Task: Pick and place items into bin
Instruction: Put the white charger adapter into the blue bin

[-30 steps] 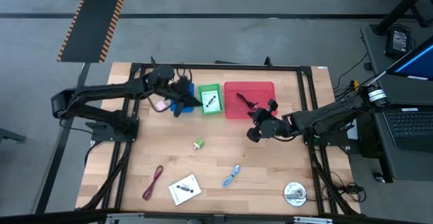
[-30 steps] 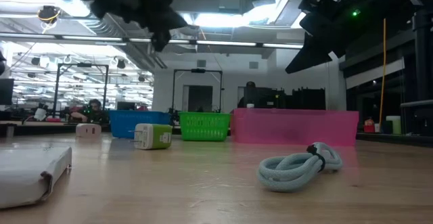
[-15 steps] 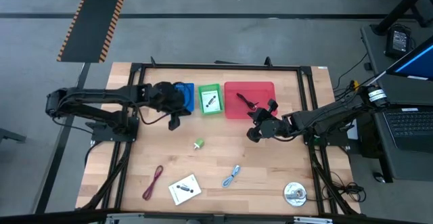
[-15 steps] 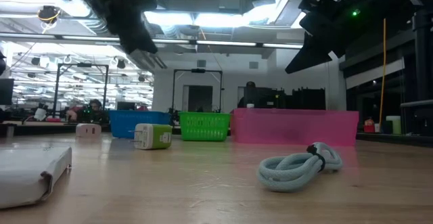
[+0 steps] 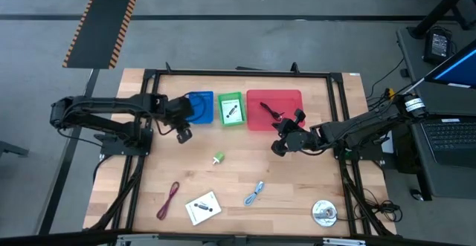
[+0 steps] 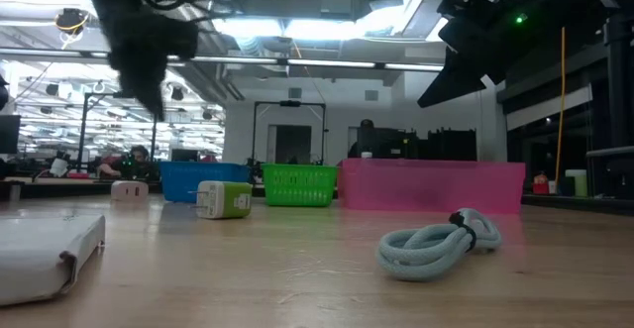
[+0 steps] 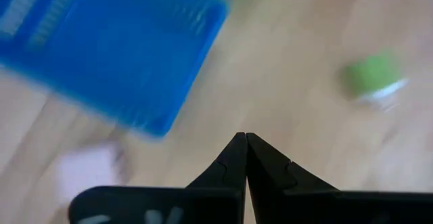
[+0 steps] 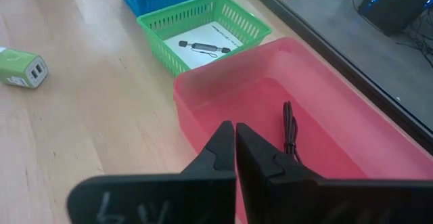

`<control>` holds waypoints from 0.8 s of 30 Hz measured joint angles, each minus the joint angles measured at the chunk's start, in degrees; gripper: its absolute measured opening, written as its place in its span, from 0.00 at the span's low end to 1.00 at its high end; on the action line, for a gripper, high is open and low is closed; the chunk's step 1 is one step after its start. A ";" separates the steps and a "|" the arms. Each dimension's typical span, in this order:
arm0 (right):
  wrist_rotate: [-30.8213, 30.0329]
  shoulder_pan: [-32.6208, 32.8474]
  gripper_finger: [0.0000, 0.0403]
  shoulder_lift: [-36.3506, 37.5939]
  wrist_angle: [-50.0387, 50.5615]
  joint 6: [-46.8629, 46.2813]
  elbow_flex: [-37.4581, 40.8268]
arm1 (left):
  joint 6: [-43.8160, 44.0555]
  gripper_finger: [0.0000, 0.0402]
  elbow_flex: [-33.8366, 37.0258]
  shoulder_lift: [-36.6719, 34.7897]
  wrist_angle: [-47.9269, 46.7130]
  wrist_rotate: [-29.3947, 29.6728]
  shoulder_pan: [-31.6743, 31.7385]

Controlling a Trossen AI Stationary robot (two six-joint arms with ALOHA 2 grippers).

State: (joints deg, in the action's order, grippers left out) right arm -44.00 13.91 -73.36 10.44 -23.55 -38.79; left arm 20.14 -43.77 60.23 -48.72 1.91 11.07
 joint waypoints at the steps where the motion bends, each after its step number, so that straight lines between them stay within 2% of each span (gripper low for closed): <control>1: 0.02 0.00 0.00 0.00 0.00 0.00 0.00 | -0.27 0.00 -0.56 0.00 -2.60 1.25 -0.11; 6: -0.05 -0.02 0.00 0.00 -0.01 0.02 0.00 | -0.03 0.01 -4.91 0.02 -11.02 4.99 -0.92; 14: -0.07 -1.25 0.00 0.00 -0.39 0.02 0.00 | -4.54 0.01 -11.67 -0.02 -15.97 7.78 -0.92; 24: -0.07 -1.44 0.00 0.00 -0.42 0.24 0.00 | -24.98 0.01 -11.91 0.00 -15.84 8.10 -0.92</control>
State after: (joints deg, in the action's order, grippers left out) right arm -44.07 12.47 -73.36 10.02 -23.31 -38.79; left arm -4.83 -55.68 60.23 -64.55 10.01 10.15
